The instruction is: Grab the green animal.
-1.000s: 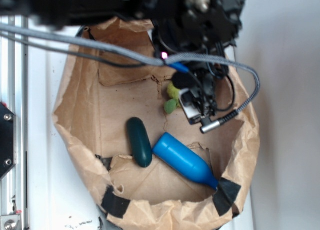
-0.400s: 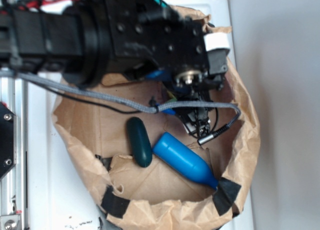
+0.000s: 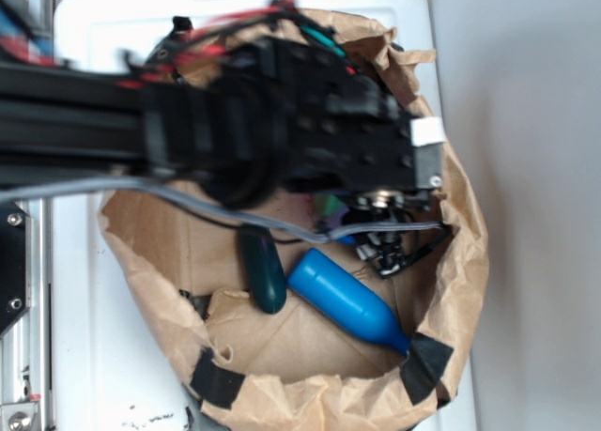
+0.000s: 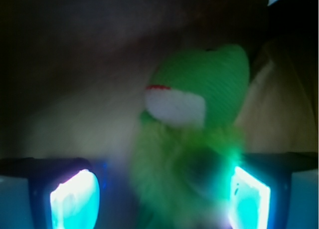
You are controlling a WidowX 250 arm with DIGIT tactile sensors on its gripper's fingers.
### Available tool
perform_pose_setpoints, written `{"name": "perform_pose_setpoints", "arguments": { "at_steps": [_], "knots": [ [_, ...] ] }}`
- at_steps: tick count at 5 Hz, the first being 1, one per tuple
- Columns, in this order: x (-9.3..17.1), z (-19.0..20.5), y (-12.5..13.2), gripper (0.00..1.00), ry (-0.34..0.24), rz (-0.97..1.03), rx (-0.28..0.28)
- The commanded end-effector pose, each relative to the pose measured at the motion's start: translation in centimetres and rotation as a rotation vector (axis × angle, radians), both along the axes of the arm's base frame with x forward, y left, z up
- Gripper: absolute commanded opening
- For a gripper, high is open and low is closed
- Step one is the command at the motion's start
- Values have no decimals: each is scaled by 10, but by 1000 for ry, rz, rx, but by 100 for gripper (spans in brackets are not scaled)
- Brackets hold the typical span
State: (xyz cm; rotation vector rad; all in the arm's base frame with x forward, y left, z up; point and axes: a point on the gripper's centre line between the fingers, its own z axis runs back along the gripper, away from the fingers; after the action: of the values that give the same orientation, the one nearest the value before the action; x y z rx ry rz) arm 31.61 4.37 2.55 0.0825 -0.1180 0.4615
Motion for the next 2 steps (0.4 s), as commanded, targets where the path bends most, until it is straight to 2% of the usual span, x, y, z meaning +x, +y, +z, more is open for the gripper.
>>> {"name": "perform_pose_setpoints", "arguments": {
  "at_steps": [1, 2],
  "knots": [
    [9, 26, -7, 0, -56, -5, -5],
    [-4, 53, -12, 0, -67, -43, -42]
  ]
}}
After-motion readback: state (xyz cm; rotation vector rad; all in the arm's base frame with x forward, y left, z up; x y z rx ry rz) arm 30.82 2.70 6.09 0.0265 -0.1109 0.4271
